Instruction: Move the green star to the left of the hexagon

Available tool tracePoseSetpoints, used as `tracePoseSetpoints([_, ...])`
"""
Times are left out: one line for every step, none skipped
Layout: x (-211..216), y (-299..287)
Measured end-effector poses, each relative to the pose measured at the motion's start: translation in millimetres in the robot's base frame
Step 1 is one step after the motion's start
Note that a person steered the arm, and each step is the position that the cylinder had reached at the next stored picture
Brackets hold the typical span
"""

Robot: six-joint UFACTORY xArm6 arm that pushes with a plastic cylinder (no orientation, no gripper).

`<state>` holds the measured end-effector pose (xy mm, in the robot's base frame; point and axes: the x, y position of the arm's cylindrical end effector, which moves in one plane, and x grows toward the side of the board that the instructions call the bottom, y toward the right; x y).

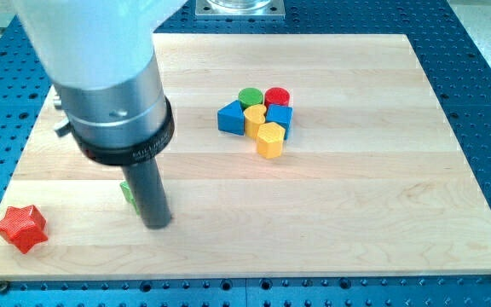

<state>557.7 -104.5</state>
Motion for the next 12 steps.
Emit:
tracePoseSetpoints([43, -13])
tracePoseSetpoints([11, -50])
tracePoseSetpoints([-37, -22])
tracePoseSetpoints([-54, 13])
tracePoseSetpoints([-82, 59])
tracePoseSetpoints([-85, 75])
tracePoseSetpoints([-65, 61])
tracePoseSetpoints([-65, 75])
tracePoseSetpoints([-62, 81])
tracePoseSetpoints([-62, 101])
tracePoseSetpoints([-62, 127])
tracePoseSetpoints([-65, 139])
